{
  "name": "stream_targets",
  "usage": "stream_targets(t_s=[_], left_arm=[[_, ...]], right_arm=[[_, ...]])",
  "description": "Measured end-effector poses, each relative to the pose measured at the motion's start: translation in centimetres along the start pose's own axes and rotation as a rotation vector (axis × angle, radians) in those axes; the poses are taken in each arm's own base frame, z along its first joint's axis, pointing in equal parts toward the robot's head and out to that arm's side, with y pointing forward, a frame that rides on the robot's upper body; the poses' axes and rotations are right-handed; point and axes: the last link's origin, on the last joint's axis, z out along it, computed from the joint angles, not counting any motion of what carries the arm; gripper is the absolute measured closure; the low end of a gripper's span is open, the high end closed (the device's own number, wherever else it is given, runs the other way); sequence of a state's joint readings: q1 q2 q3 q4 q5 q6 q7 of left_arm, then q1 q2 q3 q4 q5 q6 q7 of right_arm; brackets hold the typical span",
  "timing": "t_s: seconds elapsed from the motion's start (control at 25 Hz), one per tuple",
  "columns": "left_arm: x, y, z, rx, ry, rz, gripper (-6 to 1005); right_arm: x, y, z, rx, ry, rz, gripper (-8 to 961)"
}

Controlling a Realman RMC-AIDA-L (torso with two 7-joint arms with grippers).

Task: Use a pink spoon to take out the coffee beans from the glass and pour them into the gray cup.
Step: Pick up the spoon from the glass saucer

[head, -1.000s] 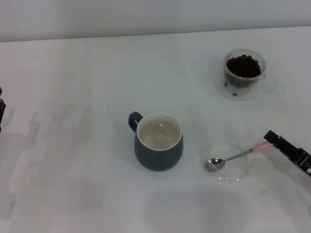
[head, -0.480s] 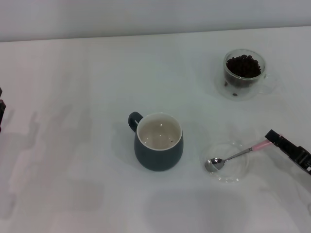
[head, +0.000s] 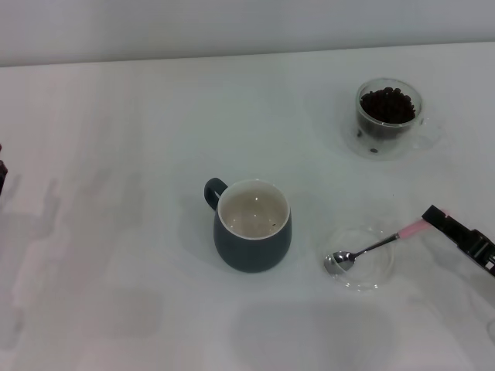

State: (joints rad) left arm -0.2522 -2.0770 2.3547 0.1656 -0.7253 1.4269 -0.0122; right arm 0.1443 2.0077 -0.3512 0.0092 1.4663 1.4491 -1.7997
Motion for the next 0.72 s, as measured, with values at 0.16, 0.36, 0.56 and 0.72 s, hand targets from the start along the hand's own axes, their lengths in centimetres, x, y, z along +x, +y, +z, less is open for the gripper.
stream_targets(t_s=[0.16, 0.36, 0.56, 0.72], left_arm=[[0.0, -0.1, 0.0, 0.011, -0.002, -0.002, 433], [-0.1, -0.1, -0.2, 0.013, -0.002, -0.003, 433], [-0.1, -0.2, -0.3, 0.019, -0.005, -0.009, 434], [-0.2, -0.2, -0.3, 0.024, -0.01, -0.011, 434]], right_arm=[[-0.2, 0.3, 0.0, -0.02, -0.004, 0.001, 769], [-1.3, 0.8, -0.2, -0.068, -0.022, -0.02, 793], [-3.2, 0.8, -0.8, -0.089, -0.052, -0.022, 806], [-5.2, 0.9, -1.0, -0.112, -0.078, -0.033, 806]])
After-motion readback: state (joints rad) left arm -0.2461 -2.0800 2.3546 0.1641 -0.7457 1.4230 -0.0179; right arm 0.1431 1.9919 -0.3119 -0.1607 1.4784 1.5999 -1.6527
